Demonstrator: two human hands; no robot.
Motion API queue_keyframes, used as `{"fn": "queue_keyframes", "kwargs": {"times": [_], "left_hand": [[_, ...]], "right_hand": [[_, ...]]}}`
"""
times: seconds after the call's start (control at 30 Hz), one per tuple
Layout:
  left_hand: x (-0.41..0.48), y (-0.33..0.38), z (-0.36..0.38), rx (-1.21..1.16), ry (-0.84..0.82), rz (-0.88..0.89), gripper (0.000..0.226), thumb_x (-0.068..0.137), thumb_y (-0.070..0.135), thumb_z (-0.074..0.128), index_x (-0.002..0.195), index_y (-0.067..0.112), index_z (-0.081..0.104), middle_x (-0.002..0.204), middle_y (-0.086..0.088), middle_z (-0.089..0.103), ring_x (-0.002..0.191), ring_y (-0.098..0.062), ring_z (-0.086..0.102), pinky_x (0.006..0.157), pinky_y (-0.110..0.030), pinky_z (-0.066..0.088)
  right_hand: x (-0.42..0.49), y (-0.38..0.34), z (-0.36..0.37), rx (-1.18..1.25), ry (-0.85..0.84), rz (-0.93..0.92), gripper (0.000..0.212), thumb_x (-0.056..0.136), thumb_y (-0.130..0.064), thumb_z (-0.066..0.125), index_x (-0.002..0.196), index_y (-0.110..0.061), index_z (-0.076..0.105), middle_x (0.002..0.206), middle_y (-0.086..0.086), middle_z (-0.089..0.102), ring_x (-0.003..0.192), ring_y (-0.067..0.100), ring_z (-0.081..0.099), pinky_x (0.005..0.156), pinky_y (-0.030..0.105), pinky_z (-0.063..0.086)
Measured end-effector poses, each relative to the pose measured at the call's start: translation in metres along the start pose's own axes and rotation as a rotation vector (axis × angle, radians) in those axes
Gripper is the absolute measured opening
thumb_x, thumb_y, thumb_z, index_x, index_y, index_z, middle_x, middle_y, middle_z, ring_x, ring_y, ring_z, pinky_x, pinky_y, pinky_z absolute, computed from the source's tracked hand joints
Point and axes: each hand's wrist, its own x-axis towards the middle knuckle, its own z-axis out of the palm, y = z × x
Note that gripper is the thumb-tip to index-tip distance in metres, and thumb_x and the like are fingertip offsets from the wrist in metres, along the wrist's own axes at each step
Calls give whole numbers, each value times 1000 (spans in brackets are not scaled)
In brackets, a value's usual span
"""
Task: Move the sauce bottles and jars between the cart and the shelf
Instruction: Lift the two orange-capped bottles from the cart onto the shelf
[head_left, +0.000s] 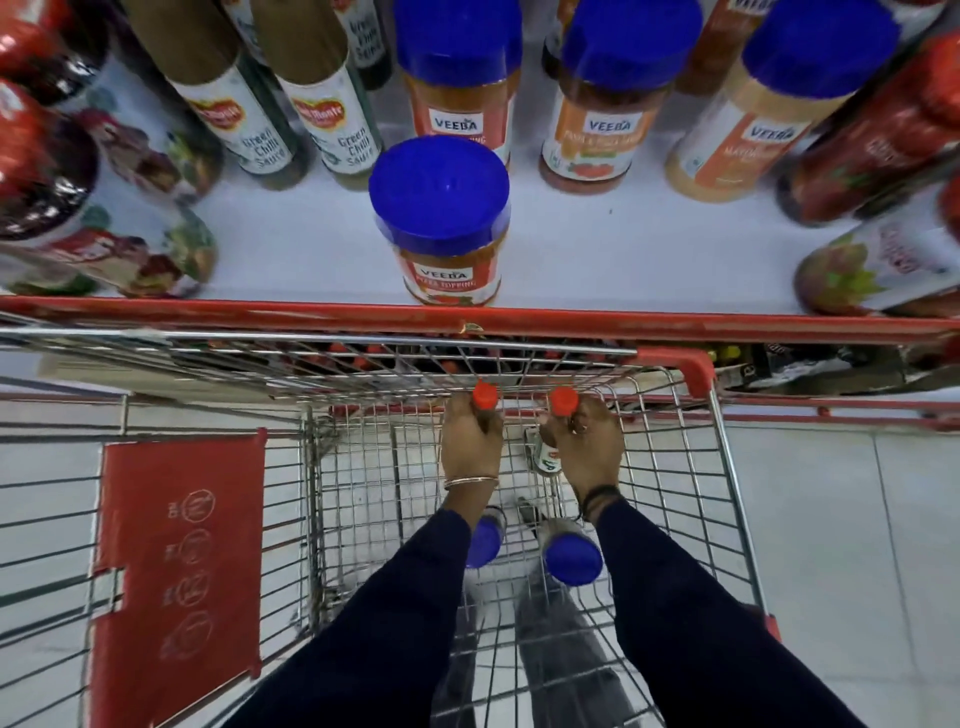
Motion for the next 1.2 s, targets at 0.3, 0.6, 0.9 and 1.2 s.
{"fn": "queue_keyframes", "kwargs": {"times": [0.3,0.6,0.9,1.2], "left_hand": [[-39,-1,-87,-73,9,165,31,83,10,66,106,0,49,78,4,57,68,-15,55,59,-19,43],[-91,52,-202,-217,153,423,33,78,14,72,109,13,59,103,-2,60,91,-12,59,74,-21,54],[-116,124,-304,-363,301,630,40,76,15,74,113,17,59,112,-6,63,102,-16,62,85,-34,55],[-70,181,-343,-201,431,816,38,78,10,71,113,15,57,108,5,57,101,-11,55,91,-33,48]], "right_hand": [[-63,-47,-28,24,-126,-110,28,73,-12,76,100,-10,66,88,0,68,81,12,60,78,23,46],[-144,-131,-65,153,-173,-394,42,71,-14,79,95,-42,57,94,-15,68,97,11,64,92,29,49],[-197,-233,-92,263,-154,-678,40,74,-18,76,110,-25,60,102,-8,71,97,0,63,85,13,47],[-179,-311,-78,243,-24,-874,37,79,-16,71,106,-27,49,102,-5,64,100,13,62,90,29,51]]}}
